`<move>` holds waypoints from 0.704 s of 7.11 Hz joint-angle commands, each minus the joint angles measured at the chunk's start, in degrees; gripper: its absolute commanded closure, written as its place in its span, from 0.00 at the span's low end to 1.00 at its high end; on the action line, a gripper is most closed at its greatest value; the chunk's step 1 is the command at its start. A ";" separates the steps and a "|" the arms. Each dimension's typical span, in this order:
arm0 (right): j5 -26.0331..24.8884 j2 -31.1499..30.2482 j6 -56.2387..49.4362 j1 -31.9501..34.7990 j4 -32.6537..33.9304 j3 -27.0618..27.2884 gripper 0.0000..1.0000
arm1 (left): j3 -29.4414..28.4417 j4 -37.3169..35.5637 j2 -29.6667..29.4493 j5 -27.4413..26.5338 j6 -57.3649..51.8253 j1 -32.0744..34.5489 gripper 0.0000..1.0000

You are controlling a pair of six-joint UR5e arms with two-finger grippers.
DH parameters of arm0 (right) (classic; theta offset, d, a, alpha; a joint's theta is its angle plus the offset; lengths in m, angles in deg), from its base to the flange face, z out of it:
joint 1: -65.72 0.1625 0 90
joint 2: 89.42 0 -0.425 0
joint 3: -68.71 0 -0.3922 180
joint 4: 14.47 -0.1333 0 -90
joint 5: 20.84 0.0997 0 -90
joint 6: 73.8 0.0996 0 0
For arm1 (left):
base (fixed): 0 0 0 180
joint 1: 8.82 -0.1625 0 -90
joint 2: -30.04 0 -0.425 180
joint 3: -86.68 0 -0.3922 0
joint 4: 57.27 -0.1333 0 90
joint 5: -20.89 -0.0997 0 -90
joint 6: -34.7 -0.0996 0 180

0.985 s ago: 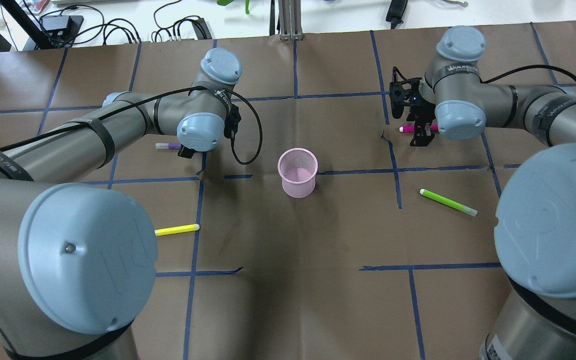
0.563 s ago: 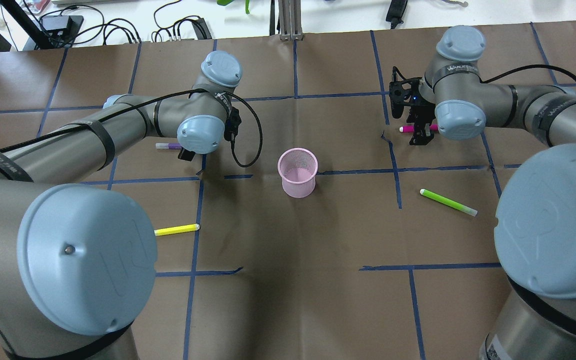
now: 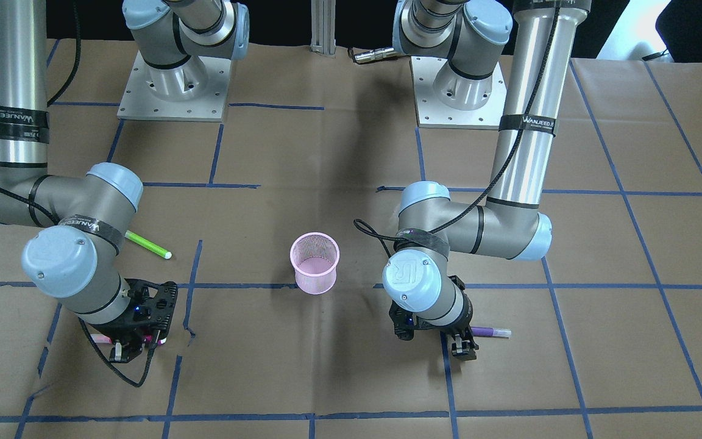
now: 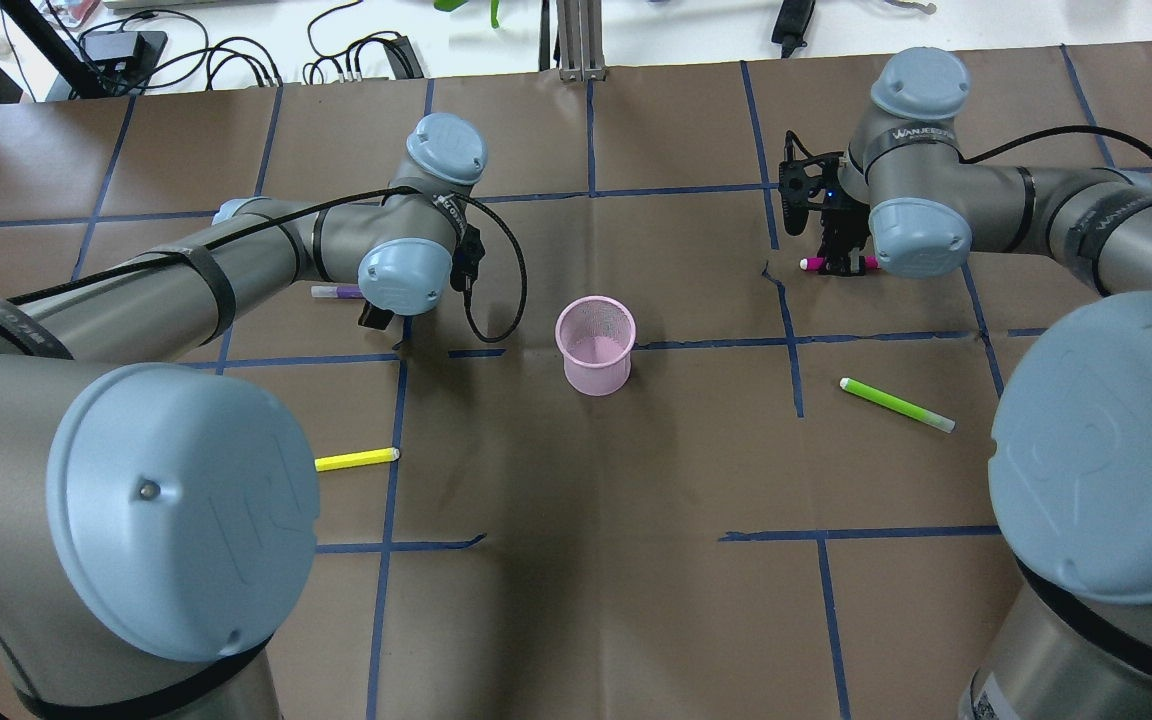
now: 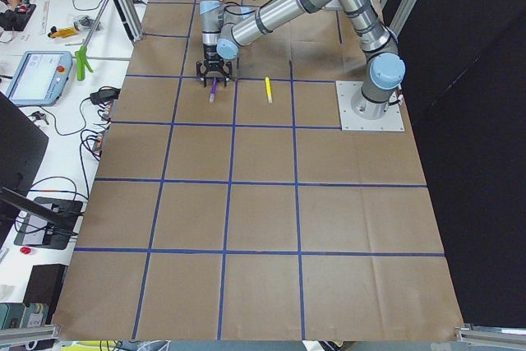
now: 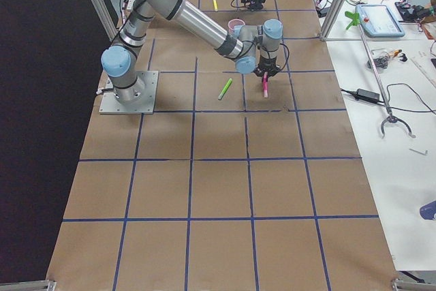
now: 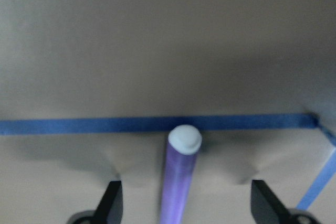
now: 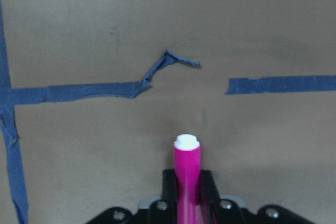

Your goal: Insert purple and pink pens into pink cup

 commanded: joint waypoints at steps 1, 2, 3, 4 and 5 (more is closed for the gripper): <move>0.24 -1.25 -0.07 0.00 -0.35 -0.72 0.91 | 0.04 -1.58 0.01 -0.39 -0.59 -0.07 0.29; 0.86 -3.09 0.02 0.44 -1.13 -2.11 0.93 | 0.04 -1.67 0.01 -0.48 -0.68 -0.07 0.36; 3.65 -5.28 0.89 2.88 -1.66 -3.17 0.94 | 0.04 -1.67 0.01 -0.56 -0.68 -0.07 0.43; 9.59 -7.57 3.77 4.29 -1.67 -3.01 0.94 | 0.04 -1.67 -0.08 -1.87 -0.68 -0.07 0.53; 16.18 -11.77 10.58 4.74 -1.76 -2.40 0.94 | -0.13 -1.76 -0.43 -4.15 -0.68 -0.07 0.62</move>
